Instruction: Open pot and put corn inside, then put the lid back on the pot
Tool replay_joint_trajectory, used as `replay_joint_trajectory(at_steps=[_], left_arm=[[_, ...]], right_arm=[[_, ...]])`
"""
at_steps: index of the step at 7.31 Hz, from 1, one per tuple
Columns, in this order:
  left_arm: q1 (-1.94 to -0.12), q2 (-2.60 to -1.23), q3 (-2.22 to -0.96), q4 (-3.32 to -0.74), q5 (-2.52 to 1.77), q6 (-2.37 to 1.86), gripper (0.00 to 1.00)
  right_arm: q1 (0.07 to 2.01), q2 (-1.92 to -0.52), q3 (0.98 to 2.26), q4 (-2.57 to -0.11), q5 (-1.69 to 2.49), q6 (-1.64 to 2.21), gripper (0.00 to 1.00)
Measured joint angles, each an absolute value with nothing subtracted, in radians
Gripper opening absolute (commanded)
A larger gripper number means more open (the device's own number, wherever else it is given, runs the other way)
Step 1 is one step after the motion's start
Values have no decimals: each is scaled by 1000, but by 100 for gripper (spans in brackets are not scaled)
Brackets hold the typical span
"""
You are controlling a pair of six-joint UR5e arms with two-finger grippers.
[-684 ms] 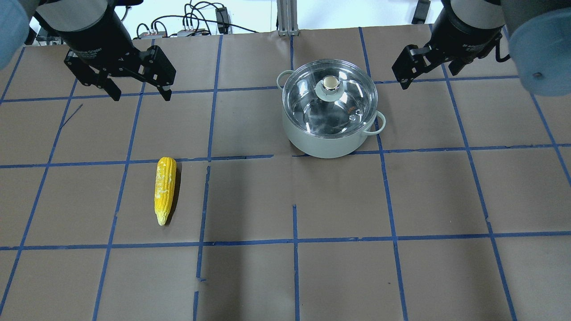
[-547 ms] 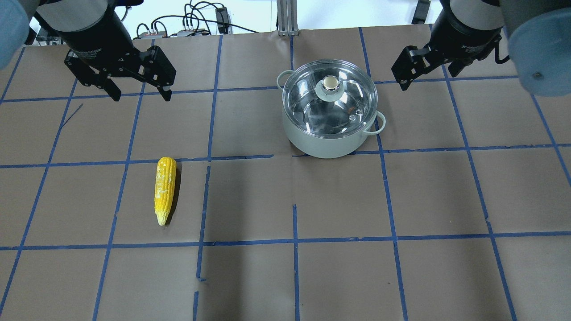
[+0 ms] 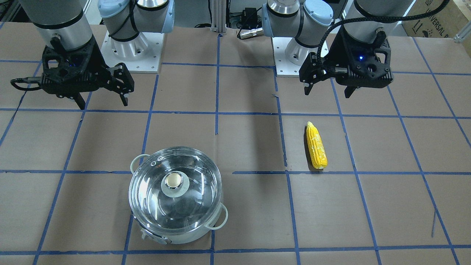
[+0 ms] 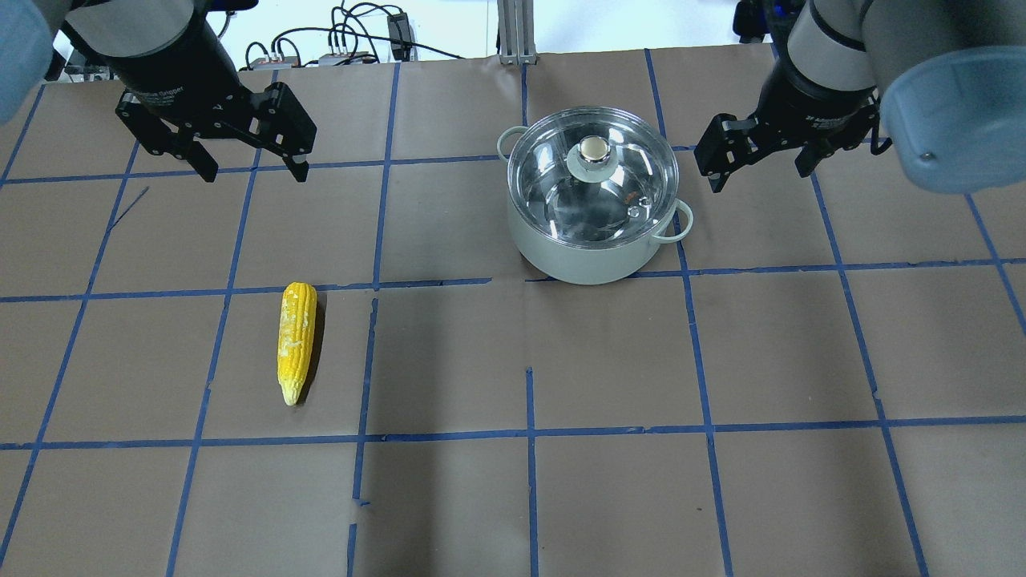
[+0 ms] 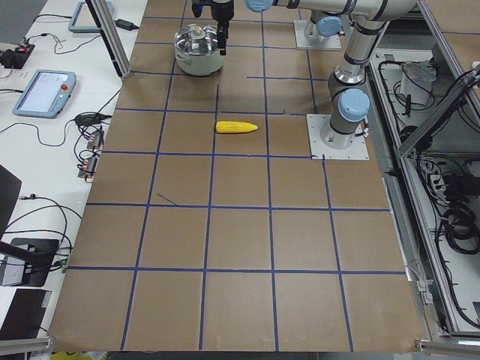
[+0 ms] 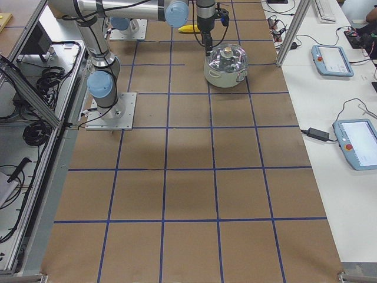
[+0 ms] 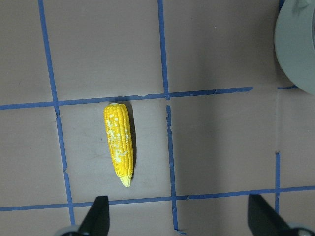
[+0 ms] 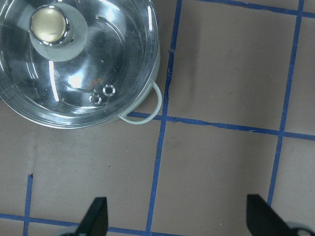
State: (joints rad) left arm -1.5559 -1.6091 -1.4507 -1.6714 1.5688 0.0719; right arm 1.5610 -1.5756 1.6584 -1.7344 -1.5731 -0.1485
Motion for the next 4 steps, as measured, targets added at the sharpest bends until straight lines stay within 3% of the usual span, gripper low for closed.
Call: replay_joint_trajectory(at_steps=[2, 4], left_arm=[[-1558, -1610, -1450, -1676, 1571, 68, 100], [-1560, -1610, -1452, -1677, 1571, 71, 100]], right_arm=[[1588, -1527, 1621, -1744, -1567, -116, 100], [1642, -1421, 1505, -1745, -1575, -98, 100]])
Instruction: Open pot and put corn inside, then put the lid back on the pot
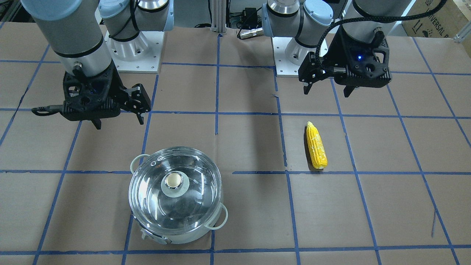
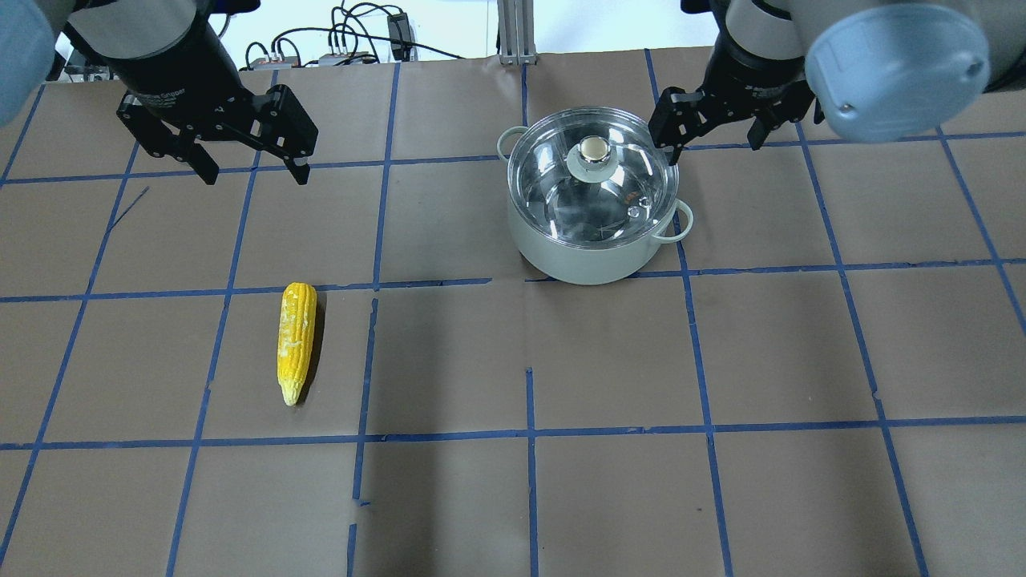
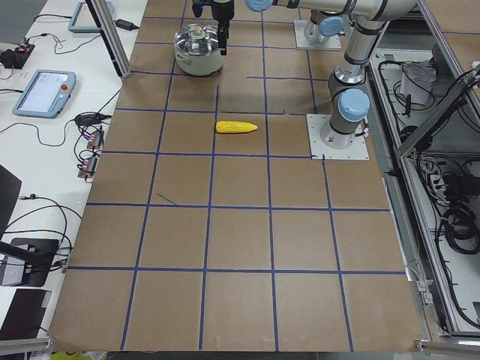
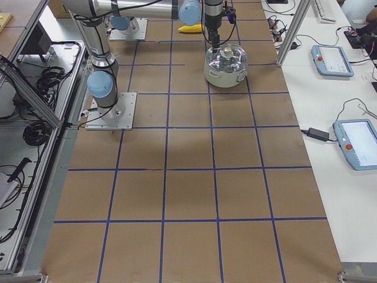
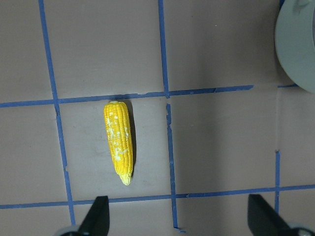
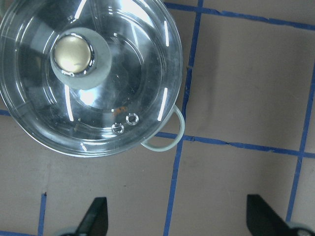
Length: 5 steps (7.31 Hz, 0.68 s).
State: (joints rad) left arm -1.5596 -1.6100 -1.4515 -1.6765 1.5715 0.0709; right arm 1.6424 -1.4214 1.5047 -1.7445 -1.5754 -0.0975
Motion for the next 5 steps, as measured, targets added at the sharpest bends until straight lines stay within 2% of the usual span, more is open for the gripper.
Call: replay_joint_trajectory(at_steps=[5], left_arm=[[-1559, -1611, -1455, -1677, 1571, 75, 100]], right_arm=[[1739, -1177, 1333, -1781, -1600, 1, 100]])
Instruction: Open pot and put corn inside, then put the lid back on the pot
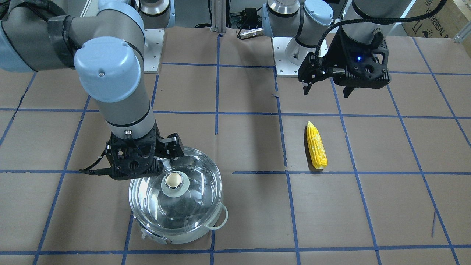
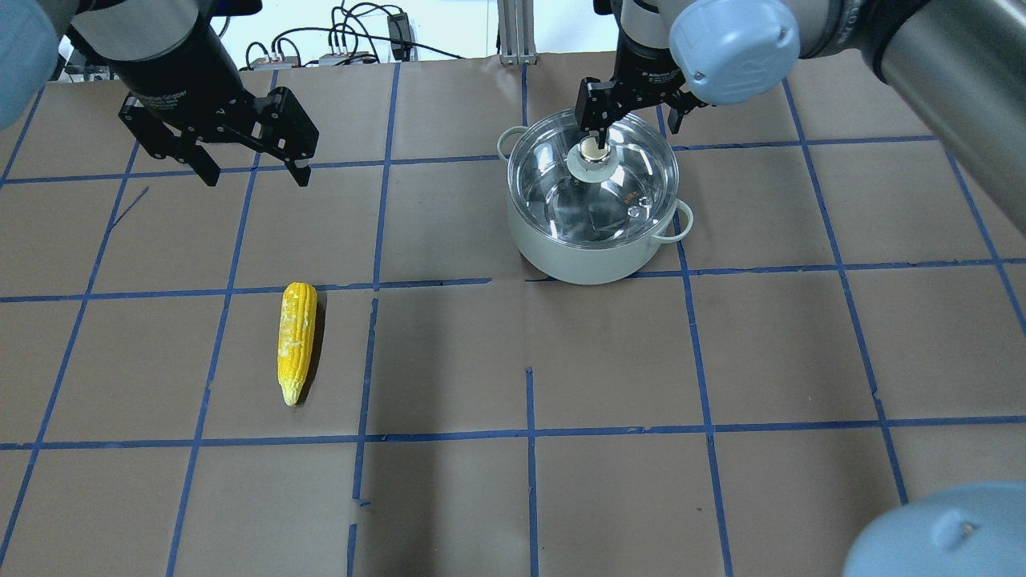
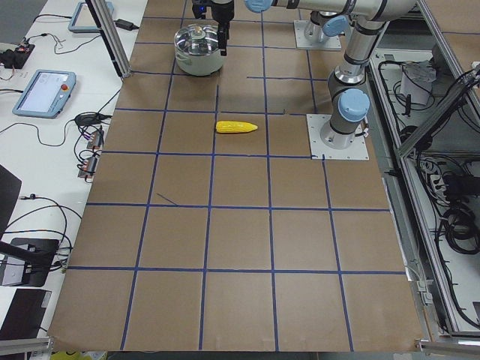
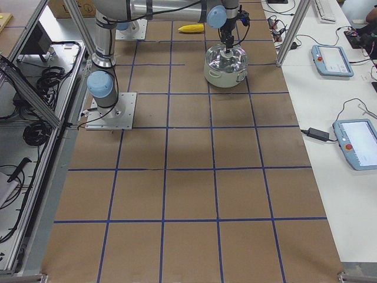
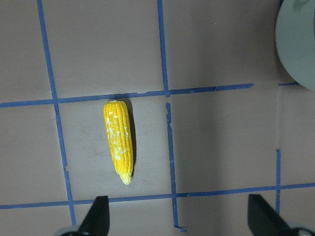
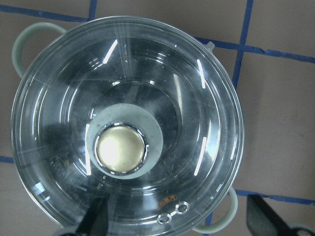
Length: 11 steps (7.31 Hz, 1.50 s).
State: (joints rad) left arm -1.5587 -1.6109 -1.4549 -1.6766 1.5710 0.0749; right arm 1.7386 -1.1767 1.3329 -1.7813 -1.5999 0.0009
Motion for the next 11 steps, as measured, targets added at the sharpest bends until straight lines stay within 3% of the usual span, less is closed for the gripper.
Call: replay_joint_trajectory(at_steps=[4, 7, 11], left_arm=[[-1559, -1610, -1456, -1676, 1571, 75, 100], [-1557, -1610, -1456, -1674, 1571, 75, 100], [-1556, -1610, -1456, -1672, 1571, 76, 100]], right_arm=[[1773, -1093, 1263, -1787, -1600, 40, 99], [1783, -1063, 1261, -1800, -1599, 60, 93], [1784, -1054, 1263, -1800, -1598, 62, 60]])
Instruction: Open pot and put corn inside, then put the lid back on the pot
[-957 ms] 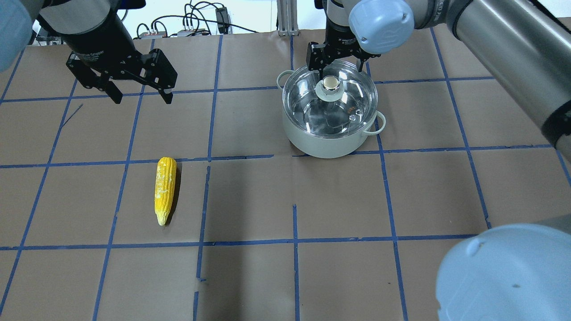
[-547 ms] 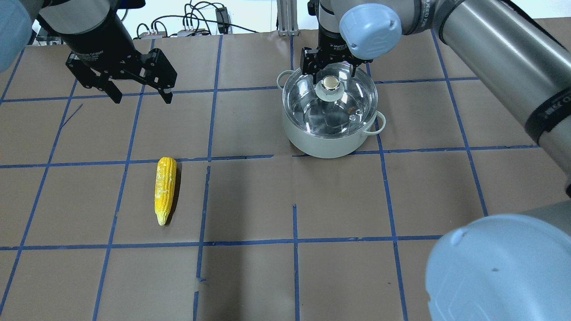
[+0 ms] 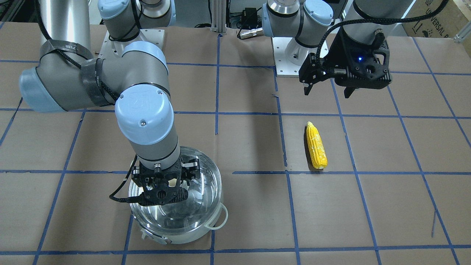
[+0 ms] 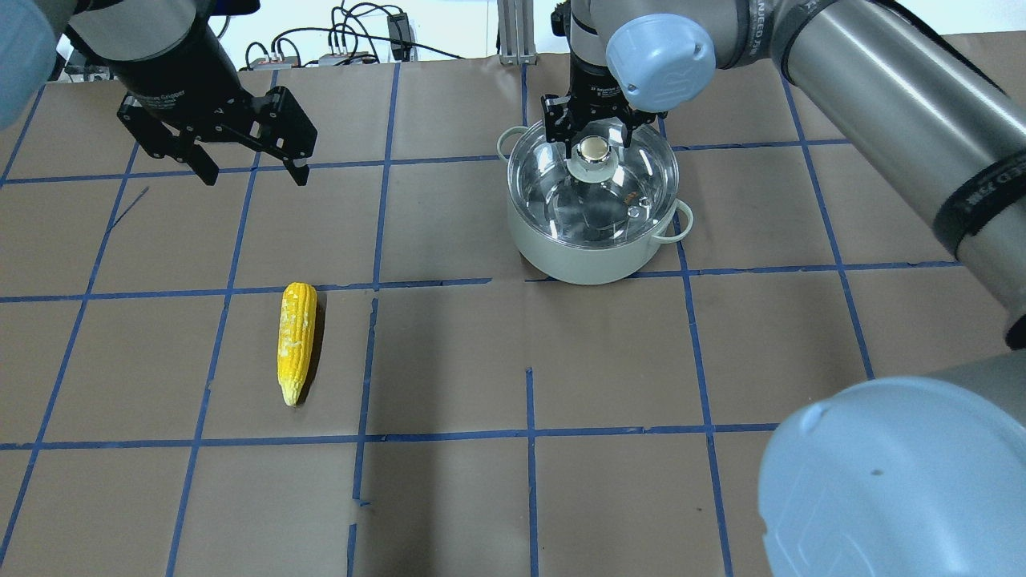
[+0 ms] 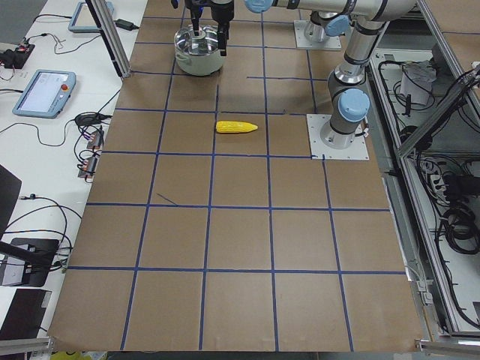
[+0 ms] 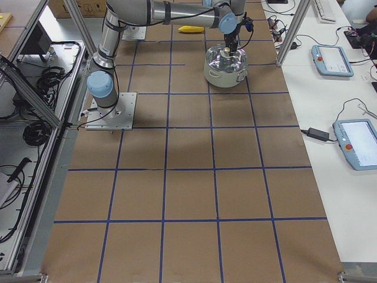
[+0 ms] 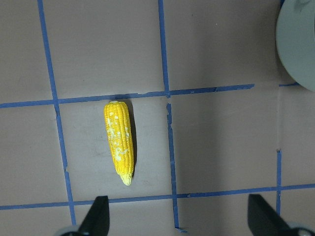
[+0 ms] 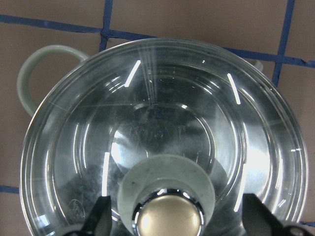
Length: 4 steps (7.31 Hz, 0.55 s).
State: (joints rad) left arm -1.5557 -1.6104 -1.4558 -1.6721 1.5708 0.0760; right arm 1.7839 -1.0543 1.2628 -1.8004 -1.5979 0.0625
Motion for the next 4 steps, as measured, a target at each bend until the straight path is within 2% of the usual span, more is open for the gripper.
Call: replay_joint_trajectory(at_steps=[2, 4], left_arm=[[-1556, -1610, -1455, -1672, 1571, 76, 100], [-1555, -1611, -1455, -1672, 1571, 76, 100]], right_arm=[[1784, -1050, 1260, -1799, -1597, 63, 52], [1784, -1051, 1255, -1791, -1596, 64, 50]])
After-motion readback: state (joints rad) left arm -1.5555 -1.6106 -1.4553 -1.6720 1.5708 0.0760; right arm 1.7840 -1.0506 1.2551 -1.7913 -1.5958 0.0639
